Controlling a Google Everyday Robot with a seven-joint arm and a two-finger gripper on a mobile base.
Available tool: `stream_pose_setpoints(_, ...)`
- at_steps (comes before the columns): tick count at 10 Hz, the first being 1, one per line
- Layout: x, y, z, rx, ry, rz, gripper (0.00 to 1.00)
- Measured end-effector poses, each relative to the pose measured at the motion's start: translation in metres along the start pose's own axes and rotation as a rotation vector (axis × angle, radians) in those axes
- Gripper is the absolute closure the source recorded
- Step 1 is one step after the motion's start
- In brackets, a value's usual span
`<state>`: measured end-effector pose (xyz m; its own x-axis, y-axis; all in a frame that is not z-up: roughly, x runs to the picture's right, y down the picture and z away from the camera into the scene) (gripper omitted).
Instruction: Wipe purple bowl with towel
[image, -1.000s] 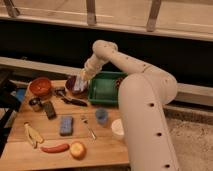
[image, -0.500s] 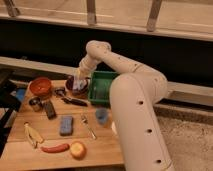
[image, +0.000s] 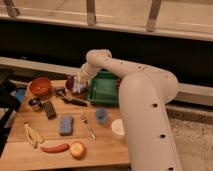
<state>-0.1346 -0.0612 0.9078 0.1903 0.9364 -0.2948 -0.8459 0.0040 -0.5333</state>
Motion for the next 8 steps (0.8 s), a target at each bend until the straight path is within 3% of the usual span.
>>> stream_pose_setpoints(4, -0.023, 0.014, 0.019, -0.038, -0.038, 0.006, 1.00)
stream_pose_setpoints(6, -0.032, 0.013, 0.030, -0.049, -0.027, 0.003, 1.00)
stream_pose_setpoints(8, -0.028, 0.019, 0.041, -0.072, 0.020, -0.010, 1.00)
